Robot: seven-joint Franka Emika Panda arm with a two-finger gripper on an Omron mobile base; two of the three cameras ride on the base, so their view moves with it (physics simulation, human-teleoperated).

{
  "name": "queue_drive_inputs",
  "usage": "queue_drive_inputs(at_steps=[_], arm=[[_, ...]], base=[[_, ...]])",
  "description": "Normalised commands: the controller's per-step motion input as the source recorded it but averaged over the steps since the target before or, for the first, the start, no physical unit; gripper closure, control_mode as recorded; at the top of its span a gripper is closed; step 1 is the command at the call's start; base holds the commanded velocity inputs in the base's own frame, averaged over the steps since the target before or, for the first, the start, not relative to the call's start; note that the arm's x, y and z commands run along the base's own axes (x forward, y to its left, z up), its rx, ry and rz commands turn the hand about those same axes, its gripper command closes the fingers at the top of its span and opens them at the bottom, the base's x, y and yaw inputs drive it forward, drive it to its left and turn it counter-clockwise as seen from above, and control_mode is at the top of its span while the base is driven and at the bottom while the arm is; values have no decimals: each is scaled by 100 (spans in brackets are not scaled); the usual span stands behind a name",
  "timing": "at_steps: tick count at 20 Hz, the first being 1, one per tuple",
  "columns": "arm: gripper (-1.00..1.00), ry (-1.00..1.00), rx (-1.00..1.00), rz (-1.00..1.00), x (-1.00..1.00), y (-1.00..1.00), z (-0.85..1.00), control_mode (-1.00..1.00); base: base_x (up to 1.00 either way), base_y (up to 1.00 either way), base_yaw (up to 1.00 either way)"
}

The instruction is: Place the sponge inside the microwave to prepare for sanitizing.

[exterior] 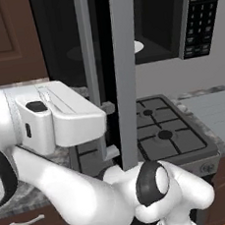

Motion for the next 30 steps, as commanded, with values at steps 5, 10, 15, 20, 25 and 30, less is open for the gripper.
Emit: queue_drive_inputs(at_steps=[5, 10, 15, 20, 25, 30], arm=[[-100, 5, 0, -10, -17, 1, 0, -100], [-100, 1, 0, -8, -17, 0, 0, -100], [-100, 0, 0, -1, -6, 13, 0, -100], [-100, 0, 0, 0, 4, 13, 0, -100], [-100, 0, 0, 0, 12, 16, -10, -100], [-100, 2, 0, 0, -5, 13, -27, -100]], base=[[0, 0, 0], [0, 0, 0], [0, 0, 0], [0, 0, 0], [0, 0, 0], [0, 0, 0]])
